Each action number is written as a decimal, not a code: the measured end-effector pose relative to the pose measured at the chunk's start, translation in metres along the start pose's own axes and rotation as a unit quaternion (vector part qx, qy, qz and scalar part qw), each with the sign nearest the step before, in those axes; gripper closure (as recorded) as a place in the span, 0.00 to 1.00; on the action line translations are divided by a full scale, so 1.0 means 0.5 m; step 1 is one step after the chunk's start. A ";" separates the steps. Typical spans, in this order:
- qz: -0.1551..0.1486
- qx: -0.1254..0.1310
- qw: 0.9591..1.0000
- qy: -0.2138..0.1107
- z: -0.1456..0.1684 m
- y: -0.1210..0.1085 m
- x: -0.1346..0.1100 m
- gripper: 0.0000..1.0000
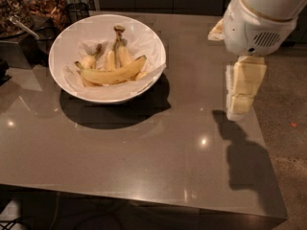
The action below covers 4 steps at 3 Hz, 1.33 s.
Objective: Pick banana from white bowl
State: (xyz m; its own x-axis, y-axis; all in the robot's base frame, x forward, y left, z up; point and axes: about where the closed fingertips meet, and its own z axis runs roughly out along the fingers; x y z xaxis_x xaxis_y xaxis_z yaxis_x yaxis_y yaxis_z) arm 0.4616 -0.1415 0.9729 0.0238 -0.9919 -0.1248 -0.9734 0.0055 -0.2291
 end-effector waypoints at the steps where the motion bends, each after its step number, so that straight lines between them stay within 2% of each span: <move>1: -0.008 0.005 1.000 0.000 0.003 -0.006 -0.009 0.00; 2: -0.044 0.020 0.999 -0.009 0.001 -0.035 -0.090 0.00; 3: -0.106 0.029 0.994 -0.010 0.006 -0.065 -0.204 0.00; 4: -0.144 0.028 0.989 -0.006 0.017 -0.100 -0.280 0.00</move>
Offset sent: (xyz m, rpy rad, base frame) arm 0.0303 0.1027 0.0150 -0.0091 -0.0685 0.1961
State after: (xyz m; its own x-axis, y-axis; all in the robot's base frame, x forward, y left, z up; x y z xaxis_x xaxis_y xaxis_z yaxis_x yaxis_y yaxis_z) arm 0.5090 -0.0017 0.9936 0.3009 -0.9519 -0.0572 -0.9117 -0.2696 -0.3101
